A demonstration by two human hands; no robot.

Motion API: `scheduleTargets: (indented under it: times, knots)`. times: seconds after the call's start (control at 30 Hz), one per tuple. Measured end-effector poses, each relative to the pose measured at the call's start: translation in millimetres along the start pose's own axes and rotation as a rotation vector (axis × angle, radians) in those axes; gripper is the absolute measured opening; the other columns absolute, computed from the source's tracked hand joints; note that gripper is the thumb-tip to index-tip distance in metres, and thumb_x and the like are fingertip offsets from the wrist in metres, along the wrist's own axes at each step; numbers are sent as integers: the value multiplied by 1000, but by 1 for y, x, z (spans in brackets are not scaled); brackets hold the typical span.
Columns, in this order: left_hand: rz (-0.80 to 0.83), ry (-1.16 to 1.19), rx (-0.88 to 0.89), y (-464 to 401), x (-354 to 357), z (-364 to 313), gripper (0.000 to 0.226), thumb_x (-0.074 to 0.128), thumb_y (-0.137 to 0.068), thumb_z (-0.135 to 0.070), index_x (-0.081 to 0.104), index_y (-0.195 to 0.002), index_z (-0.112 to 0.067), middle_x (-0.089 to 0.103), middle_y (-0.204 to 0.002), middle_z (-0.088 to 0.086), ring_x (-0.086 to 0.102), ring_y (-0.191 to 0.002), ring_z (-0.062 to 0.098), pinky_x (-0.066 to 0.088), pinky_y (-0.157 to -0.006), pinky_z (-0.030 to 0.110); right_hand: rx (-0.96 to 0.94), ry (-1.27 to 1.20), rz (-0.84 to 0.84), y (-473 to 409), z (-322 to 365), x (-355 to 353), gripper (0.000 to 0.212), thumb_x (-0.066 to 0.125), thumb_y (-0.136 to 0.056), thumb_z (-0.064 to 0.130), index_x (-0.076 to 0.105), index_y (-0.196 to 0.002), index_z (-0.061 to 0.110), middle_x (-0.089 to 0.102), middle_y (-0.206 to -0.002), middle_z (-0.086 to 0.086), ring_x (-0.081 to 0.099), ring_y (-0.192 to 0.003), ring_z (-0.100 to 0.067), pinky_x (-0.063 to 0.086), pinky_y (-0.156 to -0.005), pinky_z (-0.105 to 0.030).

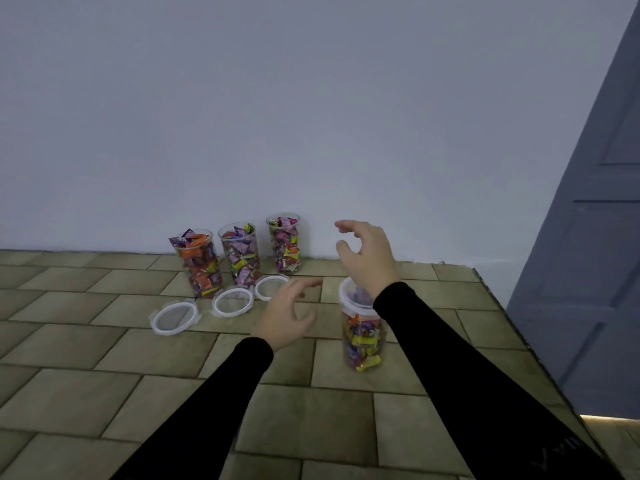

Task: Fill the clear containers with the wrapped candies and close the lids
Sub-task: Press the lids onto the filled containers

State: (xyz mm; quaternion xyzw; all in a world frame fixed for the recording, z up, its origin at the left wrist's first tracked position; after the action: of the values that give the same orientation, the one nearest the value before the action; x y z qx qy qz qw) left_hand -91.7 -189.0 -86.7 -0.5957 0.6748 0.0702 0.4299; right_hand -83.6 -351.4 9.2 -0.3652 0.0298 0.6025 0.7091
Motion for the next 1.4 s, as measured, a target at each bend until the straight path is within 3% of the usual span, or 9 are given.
scheduleTargets:
  times: [0.13, 0.37, 0.5, 0.63, 0.77, 0.83, 0.93, 1.13, 1.4]
  knots:
    - [-32, -134, -149, -12, -20, 45, 22, 64, -89, -17, 66, -111, -20, 61, -117, -2, 55, -111, 13, 44, -96, 29, 59, 20, 123, -22, 21, 50, 31, 53, -90, 16, 61, -120, 19, 60, -121, -1, 50, -114, -17, 38, -93, -24]
    - [86, -409, -312, -29, -42, 101, 26, 55, -90, -11, 68, -113, -12, 63, -119, 8, 55, -114, 26, 43, -93, 33, 325, -19, 180, -48, 0, 125, 39, 58, -87, 16, 57, -125, 10, 61, -123, -11, 55, -116, -27, 45, -98, -34]
    - [216, -608, -272, -44, -39, 129, 33, 52, -94, -14, 62, -124, -18, 59, -128, 5, 47, -122, 24, 42, -98, 33, 445, -64, 146, -65, -27, 160, 50, 65, -79, 19, 51, -126, 7, 57, -123, -17, 57, -110, -31, 48, -96, -38]
    - [318, -709, -223, -58, -27, 154, 38, 41, -96, -5, 60, -128, -15, 55, -132, 6, 41, -127, 26, 42, -101, 37, 511, -34, 106, -90, -51, 188, 74, 71, -79, 23, 34, -141, 6, 42, -137, -19, 45, -125, -32, 39, -102, -36]
    - [361, -815, -180, -64, -18, 171, 32, 42, -95, -12, 65, -117, -14, 64, -120, 7, 50, -117, 28, 48, -91, 38, 527, -72, 61, -114, -69, 207, 93, 79, -74, 26, 25, -147, 5, 39, -143, -15, 40, -132, -30, 35, -108, -35]
    - [362, -844, -144, -67, -16, 177, 30, 43, -95, -15, 67, -113, -14, 66, -114, 8, 53, -112, 29, 47, -85, 38, 515, -107, 41, -125, -75, 213, 92, 84, -69, 28, 33, -142, 6, 46, -140, -13, 46, -129, -28, 39, -107, -36]
    - [374, -838, -102, -70, -15, 182, 29, 45, -94, -16, 68, -111, -13, 68, -112, 9, 54, -111, 30, 47, -84, 38, 501, -133, 13, -133, -81, 216, 77, 85, -69, 26, 43, -132, 10, 55, -132, -8, 53, -120, -24, 41, -100, -29]
    - [291, -714, -40, -67, -33, 176, 28, 41, -98, -17, 59, -119, -14, 59, -122, 6, 45, -119, 27, 40, -93, 38, 465, -121, -21, -131, -85, 221, 78, 84, -71, 27, 41, -133, 9, 54, -132, -9, 52, -121, -25, 41, -100, -31]
    - [-52, -51, -63, -52, -84, 151, 23, 44, -92, -1, 55, -108, -13, 49, -101, -2, 49, -95, 18, 36, -75, 22, 476, -62, -82, -100, -87, 195, 91, 91, -55, 35, 46, -130, 10, 57, -124, -10, 56, -114, -25, 49, -97, -40]
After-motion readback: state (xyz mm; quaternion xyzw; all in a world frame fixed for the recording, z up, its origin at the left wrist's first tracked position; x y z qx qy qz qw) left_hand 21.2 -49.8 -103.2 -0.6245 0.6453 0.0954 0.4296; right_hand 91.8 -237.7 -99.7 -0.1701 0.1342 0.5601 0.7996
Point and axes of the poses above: each hand's wrist, its own y-axis away from the middle knuckle, its own x-axis out of the palm, z = x × y, the point moved 5 cm from there along -y, towards the middle knuckle
